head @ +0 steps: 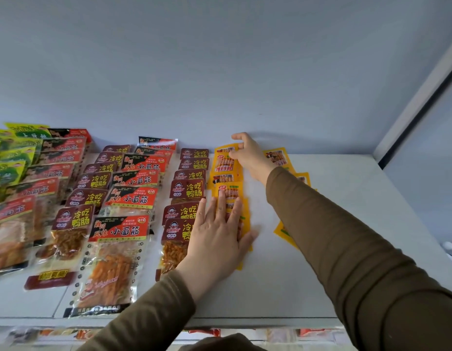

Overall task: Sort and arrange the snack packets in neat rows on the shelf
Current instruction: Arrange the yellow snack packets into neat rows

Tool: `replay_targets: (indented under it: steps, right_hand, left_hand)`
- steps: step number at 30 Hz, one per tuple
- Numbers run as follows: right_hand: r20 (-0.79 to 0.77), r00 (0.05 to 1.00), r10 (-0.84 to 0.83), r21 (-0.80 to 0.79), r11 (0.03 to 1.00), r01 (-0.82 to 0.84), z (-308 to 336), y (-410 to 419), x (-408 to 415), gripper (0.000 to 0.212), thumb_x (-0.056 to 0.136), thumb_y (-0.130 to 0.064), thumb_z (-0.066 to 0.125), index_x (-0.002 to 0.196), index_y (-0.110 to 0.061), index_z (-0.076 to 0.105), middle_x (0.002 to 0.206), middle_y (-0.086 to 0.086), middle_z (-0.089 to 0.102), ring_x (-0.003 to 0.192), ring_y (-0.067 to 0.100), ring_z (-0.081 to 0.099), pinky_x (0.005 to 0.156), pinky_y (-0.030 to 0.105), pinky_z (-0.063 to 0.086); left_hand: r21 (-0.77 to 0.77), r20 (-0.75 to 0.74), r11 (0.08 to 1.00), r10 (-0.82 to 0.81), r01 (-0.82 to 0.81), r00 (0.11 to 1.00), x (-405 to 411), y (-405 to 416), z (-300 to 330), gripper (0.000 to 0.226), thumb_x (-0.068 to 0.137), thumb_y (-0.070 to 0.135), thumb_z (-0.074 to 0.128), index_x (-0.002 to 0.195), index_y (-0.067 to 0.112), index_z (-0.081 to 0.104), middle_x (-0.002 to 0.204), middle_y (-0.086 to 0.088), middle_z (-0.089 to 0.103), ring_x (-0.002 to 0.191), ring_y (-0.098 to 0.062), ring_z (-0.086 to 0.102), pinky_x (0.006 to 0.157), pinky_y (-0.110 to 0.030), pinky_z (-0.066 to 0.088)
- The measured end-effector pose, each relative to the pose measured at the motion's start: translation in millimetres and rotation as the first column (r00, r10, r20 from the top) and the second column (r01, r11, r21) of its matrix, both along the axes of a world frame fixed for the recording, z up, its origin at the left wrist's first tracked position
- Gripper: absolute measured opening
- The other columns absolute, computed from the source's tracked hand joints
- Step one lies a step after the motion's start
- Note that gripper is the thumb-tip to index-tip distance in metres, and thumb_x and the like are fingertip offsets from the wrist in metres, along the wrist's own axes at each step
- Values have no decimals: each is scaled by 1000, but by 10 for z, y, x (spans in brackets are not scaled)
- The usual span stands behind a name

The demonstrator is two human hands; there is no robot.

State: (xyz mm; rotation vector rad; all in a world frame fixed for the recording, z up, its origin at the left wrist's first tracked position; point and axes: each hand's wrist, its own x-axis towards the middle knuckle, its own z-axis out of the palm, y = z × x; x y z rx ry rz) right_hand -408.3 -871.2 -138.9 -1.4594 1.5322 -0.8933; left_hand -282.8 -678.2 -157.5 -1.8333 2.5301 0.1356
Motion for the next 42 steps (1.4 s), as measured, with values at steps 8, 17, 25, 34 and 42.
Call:
replay_targets:
  steps: [8, 17, 25, 34, 42]
  right_hand:
    - [238, 961, -141, 11, 990, 143, -65, 421, -91, 41, 106, -12, 45, 147, -14, 47, 153, 6, 45, 142, 19, 42, 102, 24, 34]
    - [286, 953, -95, -26, 994, 106, -235, 922, 174, 50, 110, -21, 40, 158, -23, 30, 163, -5, 31, 149, 11, 30, 119, 29, 28]
    - [74, 987, -141, -117, 982, 149, -241, 924, 15, 47, 110, -25, 35, 156, -21, 29, 159, 2, 38, 145, 18, 38, 108, 24, 32]
    - [53, 993, -107, -131, 985, 113, -308, 875, 139, 50, 109, -21, 36, 158, -19, 24, 162, 5, 34, 146, 21, 37, 112, 29, 35]
    - [78, 988, -134, -107, 984, 142, -273, 734, 90, 48, 109, -21, 36, 156, -18, 30, 160, 5, 37, 146, 20, 37, 105, 23, 33]
  left_hand:
    - [-35, -36, 994, 101, -102, 994, 411, -592, 226, 76, 104, 59, 28, 164, 19, 5, 172, -10, -5, 158, -30, -11, 127, -51, -4]
    - [32, -42, 996, 81, -79, 996, 354, -863, 66, 72, 106, 57, 25, 161, 10, 22, 173, -7, -1, 158, -26, -11, 127, -55, -3]
    - [-43, -38, 995, 88, -90, 995, 386, -933, 108, 70, 105, 61, 27, 159, 16, 28, 173, -8, -1, 158, -28, -11, 124, -54, -5]
    - [80, -96, 994, 86, -79, 992, 296, -1009, 55, 64, 106, 55, 28, 158, 17, 29, 173, -7, -4, 158, -27, -12, 126, -55, -5]
    - [30, -182, 997, 80, -76, 980, 218, -1142, 124, 69, 103, 50, 37, 162, 20, 17, 171, -7, 14, 159, -27, -3, 125, -55, -5]
